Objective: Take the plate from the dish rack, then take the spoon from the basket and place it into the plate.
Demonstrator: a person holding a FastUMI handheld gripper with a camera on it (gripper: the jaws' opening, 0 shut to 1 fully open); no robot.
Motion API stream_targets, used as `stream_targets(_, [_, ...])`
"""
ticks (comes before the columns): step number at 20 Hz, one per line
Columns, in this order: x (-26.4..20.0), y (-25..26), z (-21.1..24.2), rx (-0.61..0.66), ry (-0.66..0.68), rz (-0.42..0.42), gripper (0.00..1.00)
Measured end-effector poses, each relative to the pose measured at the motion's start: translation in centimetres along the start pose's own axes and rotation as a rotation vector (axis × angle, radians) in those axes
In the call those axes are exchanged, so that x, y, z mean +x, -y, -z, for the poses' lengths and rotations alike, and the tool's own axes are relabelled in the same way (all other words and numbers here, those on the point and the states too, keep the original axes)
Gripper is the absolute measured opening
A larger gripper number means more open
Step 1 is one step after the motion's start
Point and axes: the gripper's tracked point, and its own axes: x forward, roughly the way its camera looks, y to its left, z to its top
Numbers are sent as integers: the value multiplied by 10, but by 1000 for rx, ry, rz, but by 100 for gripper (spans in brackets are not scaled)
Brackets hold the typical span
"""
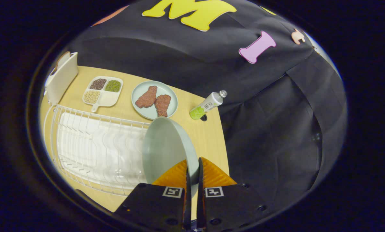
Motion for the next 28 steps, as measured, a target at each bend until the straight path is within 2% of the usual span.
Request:
stream_targets(3, [-21,7,-2,4,62,2,12])
stream_targets(5, [-36,4,2,22,106,-52,12])
stream_targets(8, [-56,-16,21,69,122,-209,12])
stream_targets(12, [-80,-54,63,118,147,-492,12])
stream_targets(18, [-86,-102,152,139,147,-731,12])
stream_targets(20, [-79,-108,180,128,157,-776,12])
stream_targets(22, [-64,-109,207,126,162,-785,12])
stream_targets(28, [-18,-92,261,212,138,-848,12])
